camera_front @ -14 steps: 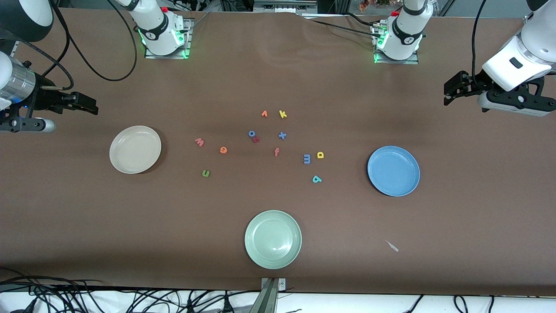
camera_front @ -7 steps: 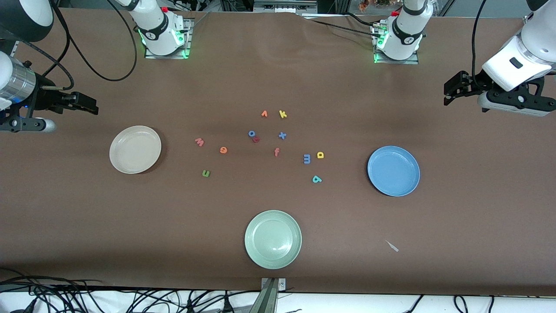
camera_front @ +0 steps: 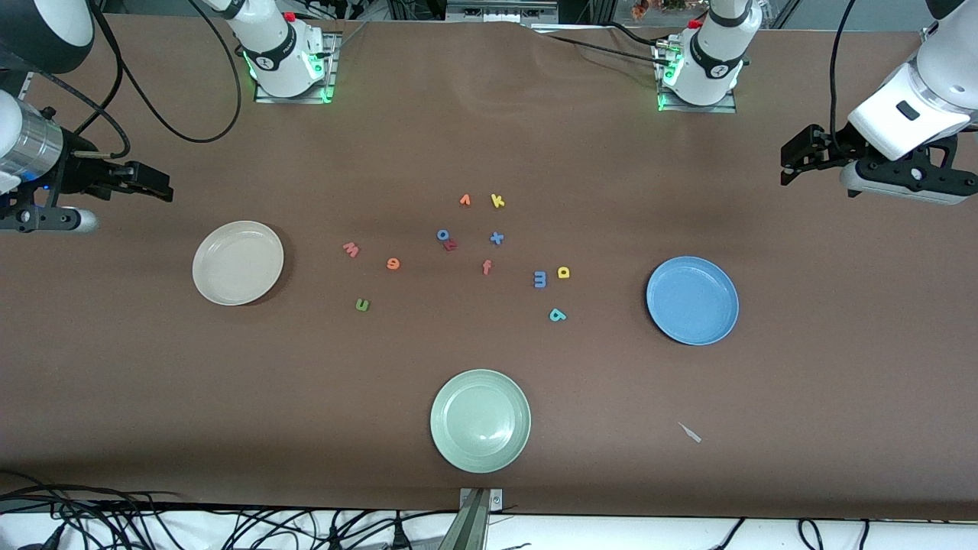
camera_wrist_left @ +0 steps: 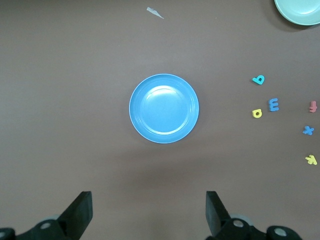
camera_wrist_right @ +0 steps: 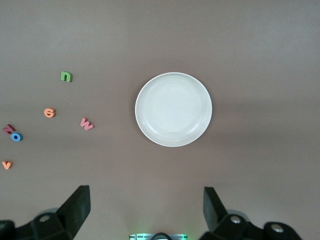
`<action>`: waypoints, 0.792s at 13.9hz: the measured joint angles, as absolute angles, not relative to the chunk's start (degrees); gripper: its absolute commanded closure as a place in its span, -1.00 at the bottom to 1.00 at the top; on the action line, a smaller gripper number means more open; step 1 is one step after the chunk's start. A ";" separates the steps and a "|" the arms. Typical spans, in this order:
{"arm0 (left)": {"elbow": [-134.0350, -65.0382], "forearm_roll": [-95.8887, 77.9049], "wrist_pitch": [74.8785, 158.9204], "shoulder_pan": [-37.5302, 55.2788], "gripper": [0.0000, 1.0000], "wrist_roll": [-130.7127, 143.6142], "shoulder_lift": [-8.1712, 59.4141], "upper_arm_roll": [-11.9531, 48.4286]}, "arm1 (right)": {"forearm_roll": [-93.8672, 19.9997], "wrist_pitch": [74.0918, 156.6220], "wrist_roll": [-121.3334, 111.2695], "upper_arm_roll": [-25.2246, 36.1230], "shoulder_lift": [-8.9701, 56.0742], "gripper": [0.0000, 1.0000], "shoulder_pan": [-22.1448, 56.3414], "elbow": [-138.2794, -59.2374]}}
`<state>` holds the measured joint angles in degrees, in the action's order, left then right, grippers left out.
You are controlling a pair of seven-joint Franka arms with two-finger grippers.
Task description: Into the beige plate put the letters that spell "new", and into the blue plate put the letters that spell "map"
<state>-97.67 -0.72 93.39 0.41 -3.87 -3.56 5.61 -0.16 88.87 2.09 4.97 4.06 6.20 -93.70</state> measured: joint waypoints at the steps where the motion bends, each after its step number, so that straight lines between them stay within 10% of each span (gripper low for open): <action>1: -97.67 -0.72 93.39 0.41 -1.00 -3.87 -3.56 5.61 | -0.16 88.87 2.09 4.98 4.06 -1.00 6.19 -93.70; 11: -97.67 -0.72 93.39 0.41 -1.00 -3.87 -3.56 5.61 | -0.16 89.46 2.11 5.20 4.23 -1.00 6.09 -93.74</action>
